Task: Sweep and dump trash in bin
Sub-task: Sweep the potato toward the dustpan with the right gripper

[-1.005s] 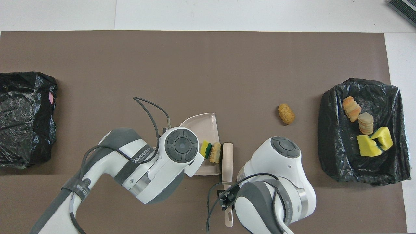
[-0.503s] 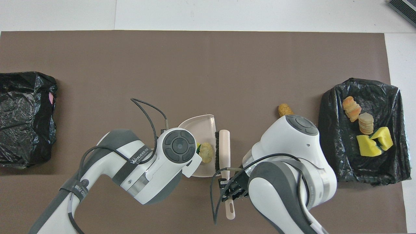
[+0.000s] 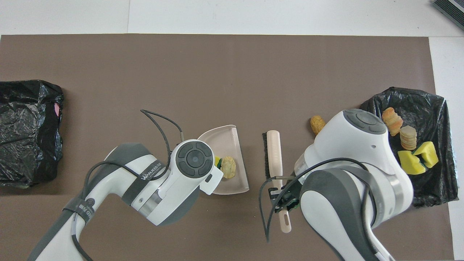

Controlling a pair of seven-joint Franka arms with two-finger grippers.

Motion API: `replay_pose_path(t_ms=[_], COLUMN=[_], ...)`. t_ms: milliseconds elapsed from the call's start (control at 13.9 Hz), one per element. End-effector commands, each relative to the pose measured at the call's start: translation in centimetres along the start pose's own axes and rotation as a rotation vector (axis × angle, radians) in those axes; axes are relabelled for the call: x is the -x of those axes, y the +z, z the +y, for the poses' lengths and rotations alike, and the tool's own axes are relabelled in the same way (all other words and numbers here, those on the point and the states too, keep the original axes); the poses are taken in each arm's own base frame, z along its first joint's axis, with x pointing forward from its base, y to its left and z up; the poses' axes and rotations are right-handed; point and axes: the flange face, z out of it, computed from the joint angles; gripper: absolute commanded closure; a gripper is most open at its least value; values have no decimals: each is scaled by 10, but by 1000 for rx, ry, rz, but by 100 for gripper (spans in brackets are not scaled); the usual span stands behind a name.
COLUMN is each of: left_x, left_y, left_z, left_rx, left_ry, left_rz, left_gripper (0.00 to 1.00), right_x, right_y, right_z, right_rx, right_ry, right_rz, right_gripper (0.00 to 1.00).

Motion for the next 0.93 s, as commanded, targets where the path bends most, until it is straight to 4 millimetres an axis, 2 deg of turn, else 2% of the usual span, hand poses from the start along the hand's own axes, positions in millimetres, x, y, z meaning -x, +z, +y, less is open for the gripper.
replay_pose_path(t_ms=[0,144,287,359,646,862], left_x=[-14,-16,-21,-24,-36,-33], left_y=[-8,-10,-12,-14,-4,-2], left_z=[-14,-16,-11,-8,12,15], left_rx=[0,-2,-6,-15,-58,-45], left_ry=[-41,-50,-70,-92,-21,-18], left_rz=[49,57,57,51,-17,-43], left_gripper=[100,100,100,100,100,100], right_x=[-32,-54,-63,-60,-50,-40], right_y=[18,38,72,85,109,112], right_z=[46,85,104,101,73,43], right_rx=[207,317,319,301,129,-2], right_ry=[-87,-128,-130,-131,-112,-115], right_rz=[25,27,1,-18,-84,-138], right_gripper=[100,100,100,100,100,100])
